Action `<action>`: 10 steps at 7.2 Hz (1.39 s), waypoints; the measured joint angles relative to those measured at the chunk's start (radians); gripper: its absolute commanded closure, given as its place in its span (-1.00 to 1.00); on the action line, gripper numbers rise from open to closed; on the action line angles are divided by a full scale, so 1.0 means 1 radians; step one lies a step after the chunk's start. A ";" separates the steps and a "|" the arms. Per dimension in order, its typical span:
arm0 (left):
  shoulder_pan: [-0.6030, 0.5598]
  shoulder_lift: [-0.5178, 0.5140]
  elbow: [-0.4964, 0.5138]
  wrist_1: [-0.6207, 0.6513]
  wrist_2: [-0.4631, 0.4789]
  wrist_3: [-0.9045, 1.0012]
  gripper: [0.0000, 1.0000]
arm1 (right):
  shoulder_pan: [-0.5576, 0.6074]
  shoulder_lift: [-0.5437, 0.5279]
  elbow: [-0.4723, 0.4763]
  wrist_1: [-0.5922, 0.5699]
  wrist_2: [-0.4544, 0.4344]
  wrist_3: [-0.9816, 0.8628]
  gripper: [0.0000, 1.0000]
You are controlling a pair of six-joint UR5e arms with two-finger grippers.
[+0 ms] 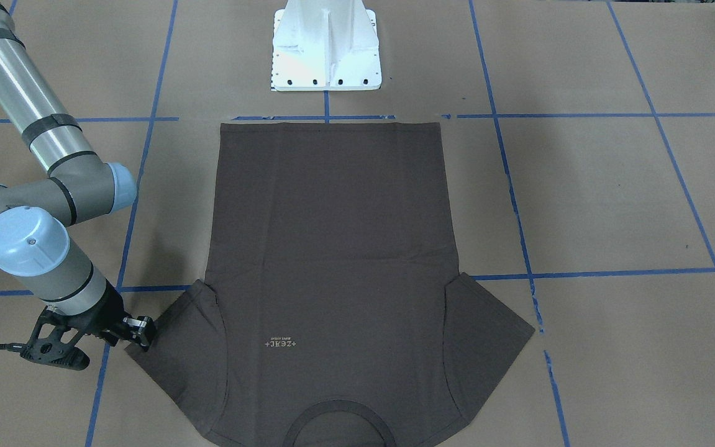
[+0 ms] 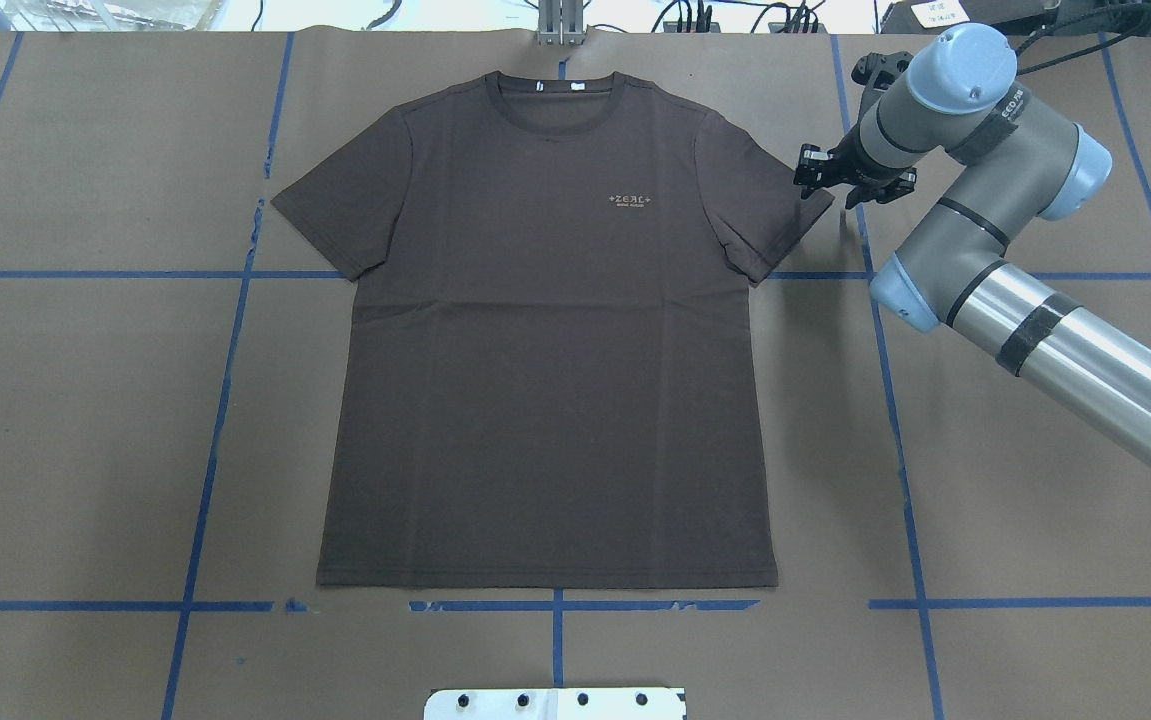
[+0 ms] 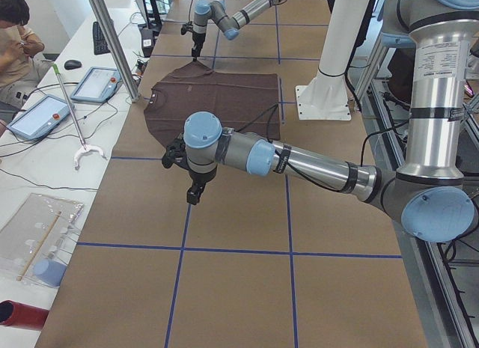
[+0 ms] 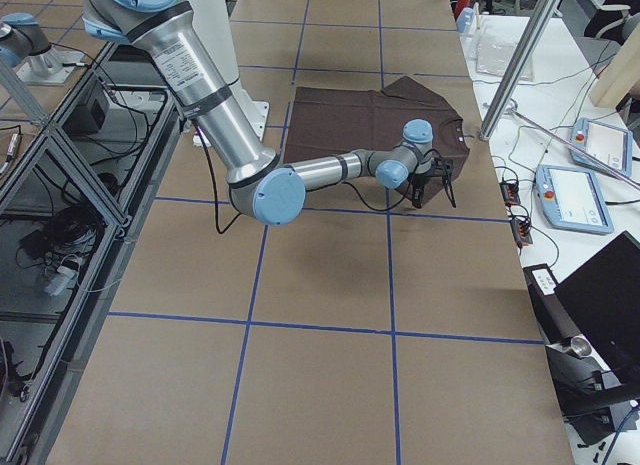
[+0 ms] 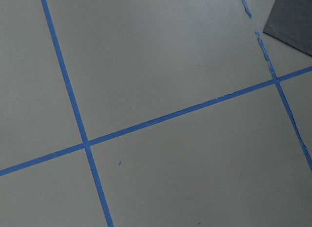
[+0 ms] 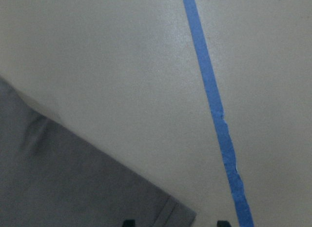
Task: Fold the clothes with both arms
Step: 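Move the right gripper in toward the sleeve nearest it, then grasp the sleeve with the right gripper and fold it onto the chest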
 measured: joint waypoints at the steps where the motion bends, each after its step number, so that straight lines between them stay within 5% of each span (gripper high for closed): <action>1: 0.000 0.000 0.000 0.000 0.000 0.000 -1.00 | -0.001 0.002 -0.008 0.000 0.000 -0.001 -0.08; 2: 0.000 0.000 0.000 0.000 0.000 0.000 -1.00 | -0.002 0.005 -0.015 0.000 -0.005 -0.002 -0.01; 3: 0.000 0.000 0.000 0.000 0.000 0.001 -1.00 | -0.003 0.009 -0.024 0.000 -0.017 -0.002 0.26; 4: -0.001 0.000 0.000 0.000 0.000 0.001 -1.00 | -0.005 0.012 -0.030 0.000 -0.026 -0.002 0.83; 5: -0.001 0.000 0.000 0.000 0.000 0.001 -1.00 | -0.005 0.013 -0.033 0.000 -0.030 -0.001 1.00; 10: -0.001 0.002 0.000 0.000 -0.008 0.002 -1.00 | -0.026 0.037 -0.012 0.000 -0.033 0.003 1.00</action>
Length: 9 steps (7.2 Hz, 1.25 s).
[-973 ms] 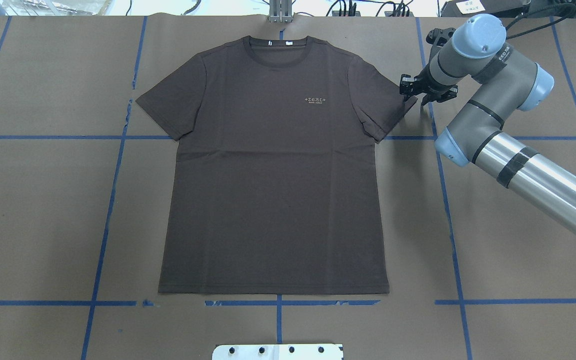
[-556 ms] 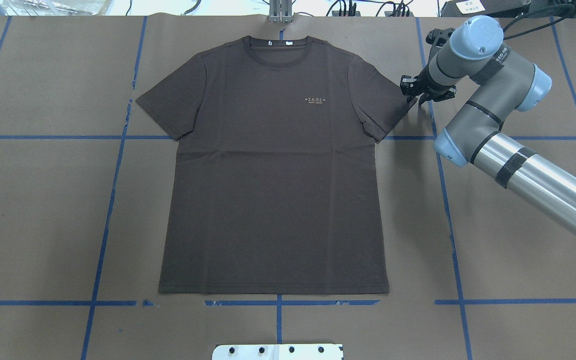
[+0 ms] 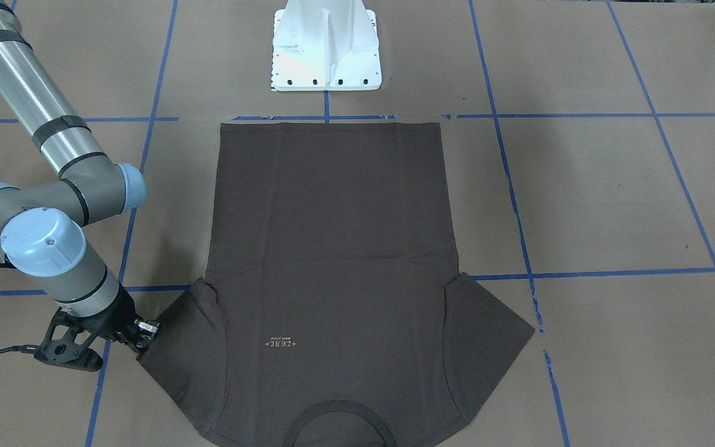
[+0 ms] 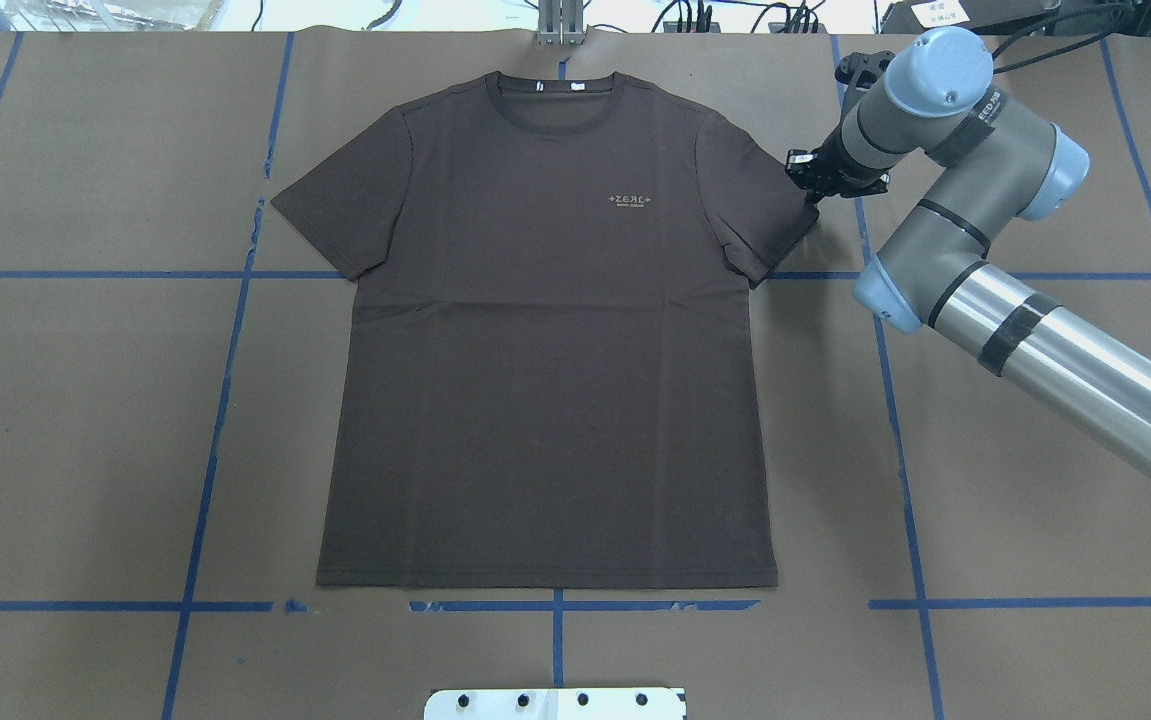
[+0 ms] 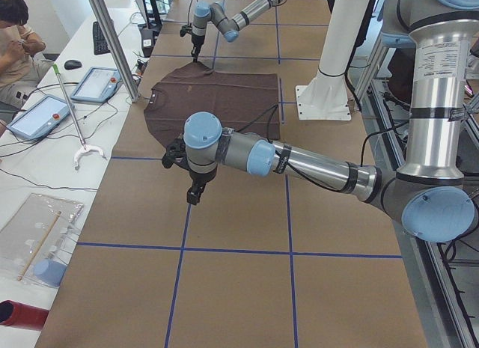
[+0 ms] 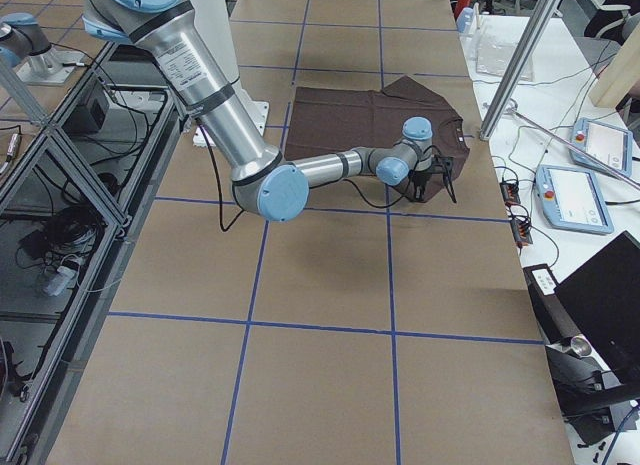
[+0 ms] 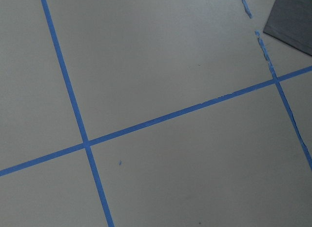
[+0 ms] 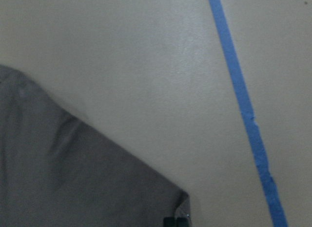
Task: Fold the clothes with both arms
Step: 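Grasp the sleeve with the right gripper and fold it onto the chest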
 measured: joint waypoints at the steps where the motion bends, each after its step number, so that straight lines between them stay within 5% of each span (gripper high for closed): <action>1: 0.000 0.001 0.001 0.000 -0.003 0.001 -1.00 | -0.015 0.024 -0.001 -0.001 -0.001 0.005 1.00; 5: 0.000 0.009 -0.004 -0.001 -0.018 0.000 -1.00 | -0.055 0.203 -0.100 -0.005 -0.015 0.123 1.00; 8: 0.000 0.009 -0.012 -0.001 -0.021 -0.001 -1.00 | -0.101 0.287 -0.172 -0.003 -0.111 0.181 1.00; 9: 0.000 0.008 -0.023 -0.001 -0.028 -0.002 -1.00 | -0.117 0.305 -0.191 -0.001 -0.137 0.190 -0.98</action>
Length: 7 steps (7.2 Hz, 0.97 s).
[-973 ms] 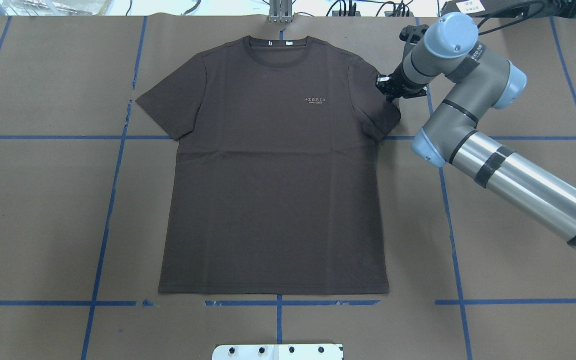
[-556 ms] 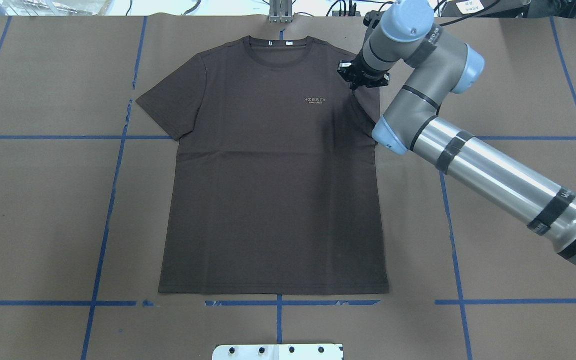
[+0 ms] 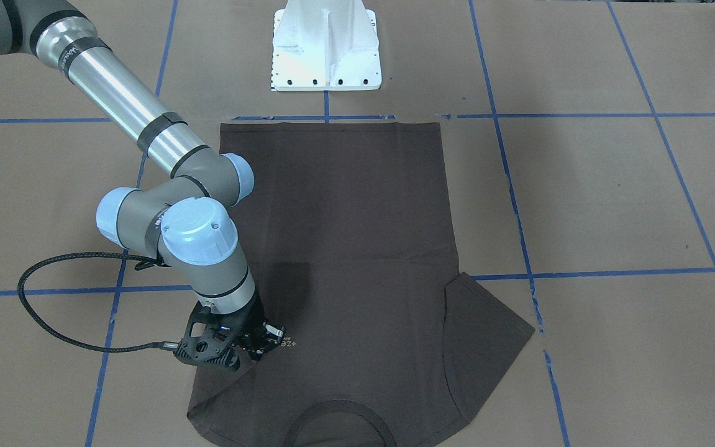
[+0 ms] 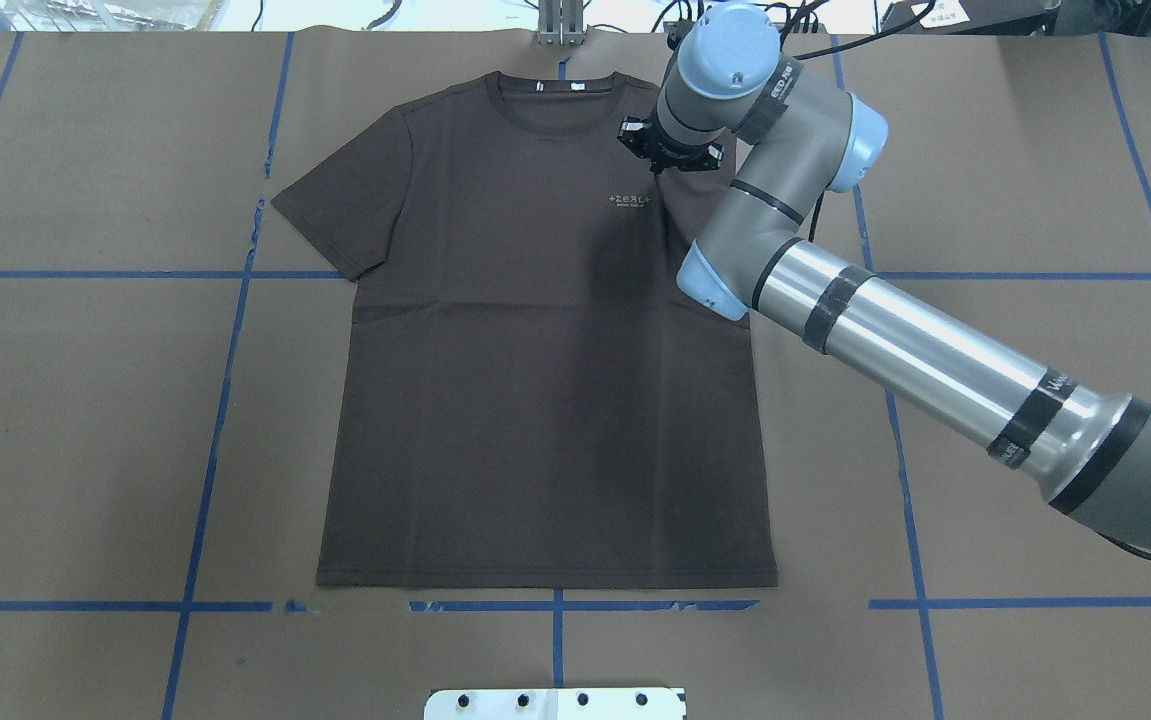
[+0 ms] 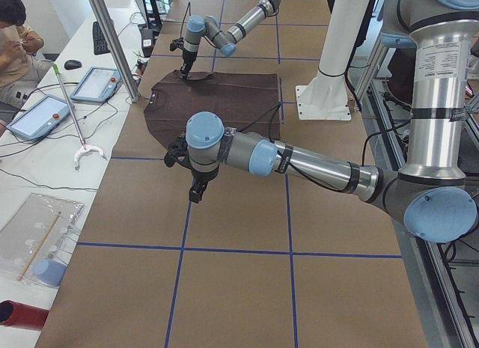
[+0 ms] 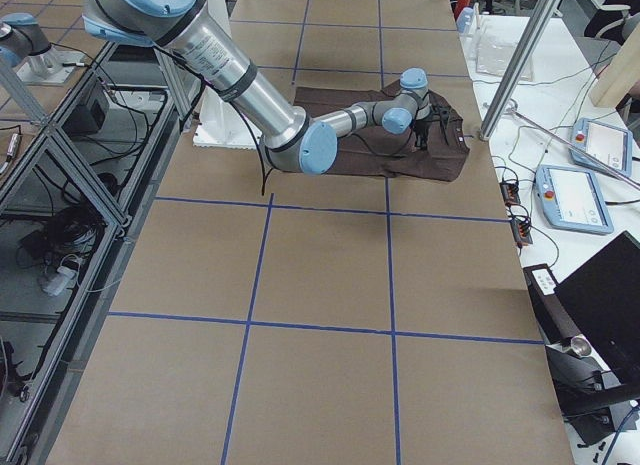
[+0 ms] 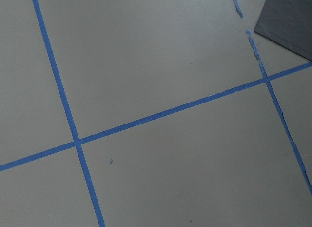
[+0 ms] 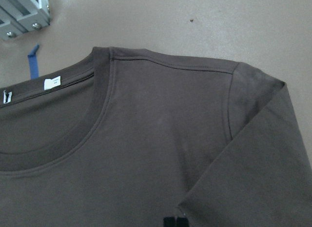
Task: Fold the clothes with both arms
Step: 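Grasp the sleeve with the right gripper and fold it onto the chest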
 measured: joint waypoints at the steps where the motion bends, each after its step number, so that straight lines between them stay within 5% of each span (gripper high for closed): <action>1: 0.004 -0.004 -0.005 0.000 -0.025 -0.001 -1.00 | -0.013 0.008 -0.006 0.002 -0.019 0.020 -1.00; 3: 0.042 -0.067 0.035 -0.044 -0.076 -0.051 -1.00 | -0.038 -0.005 0.039 0.004 -0.046 0.093 -1.00; 7: 0.272 -0.262 0.235 -0.448 -0.039 -0.581 -0.95 | -0.032 -0.295 0.527 -0.003 0.019 0.147 -1.00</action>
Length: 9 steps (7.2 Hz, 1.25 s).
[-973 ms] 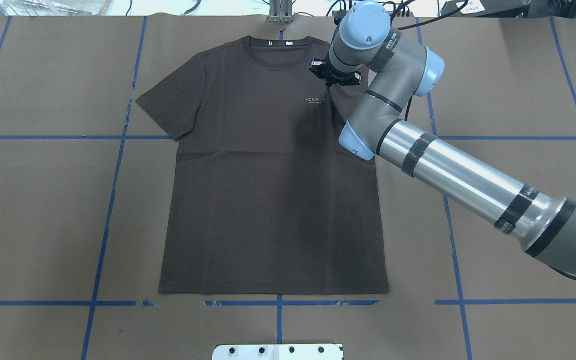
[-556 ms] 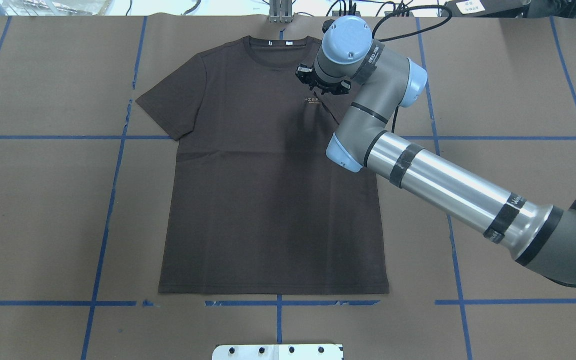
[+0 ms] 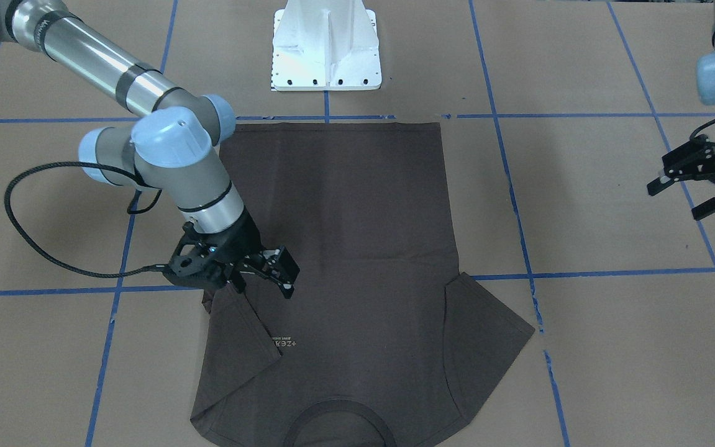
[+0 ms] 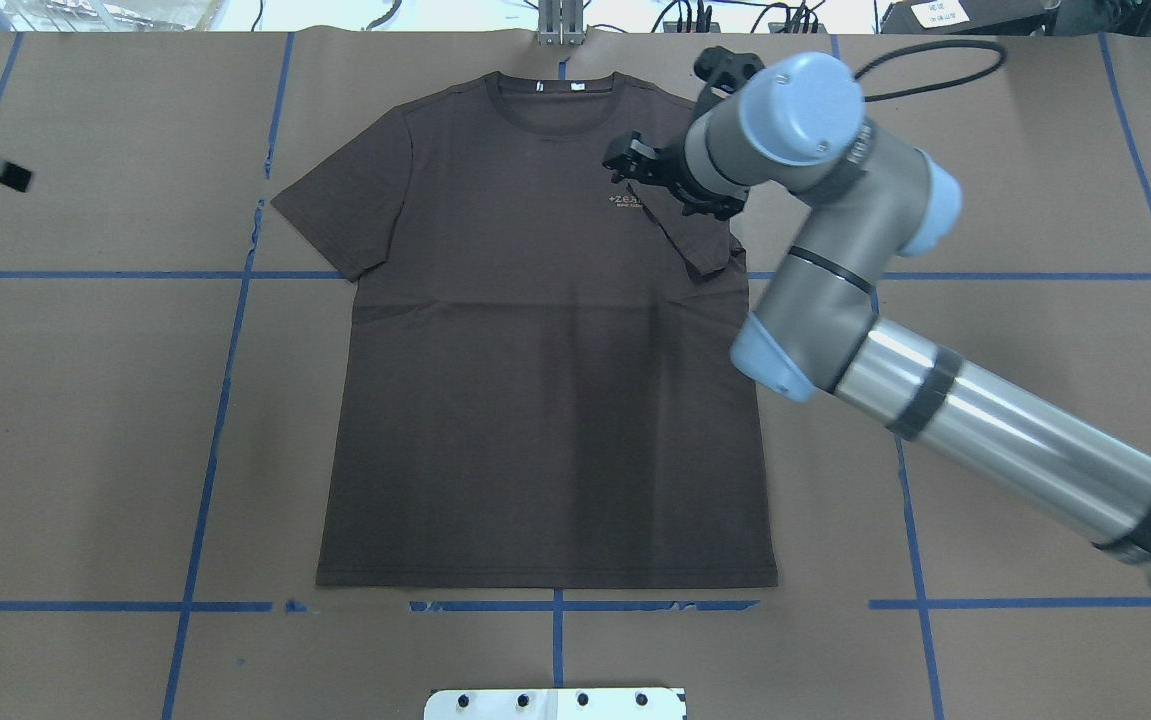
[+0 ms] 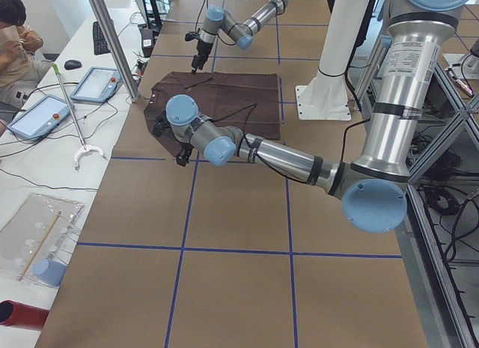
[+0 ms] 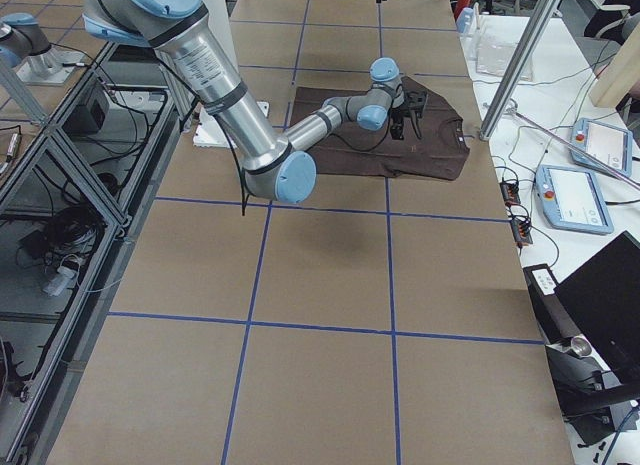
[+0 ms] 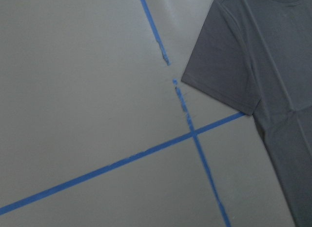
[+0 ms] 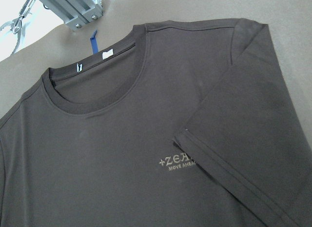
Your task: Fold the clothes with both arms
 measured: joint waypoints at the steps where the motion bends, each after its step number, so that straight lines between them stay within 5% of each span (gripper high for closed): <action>1: 0.081 -0.068 0.032 -0.034 0.081 -0.139 -0.95 | 0.007 -0.092 0.123 0.000 0.020 0.000 -1.00; 3: 0.182 -0.185 0.140 -0.053 0.209 -0.330 -0.95 | 0.074 -0.218 0.273 0.006 0.114 -0.010 -1.00; 5: 0.223 -0.295 0.301 -0.081 0.295 -0.421 -0.83 | 0.211 -0.270 0.307 0.008 0.265 -0.091 -1.00; 9: 0.308 -0.388 0.551 -0.258 0.509 -0.551 -0.44 | 0.269 -0.299 0.317 0.016 0.315 -0.148 -1.00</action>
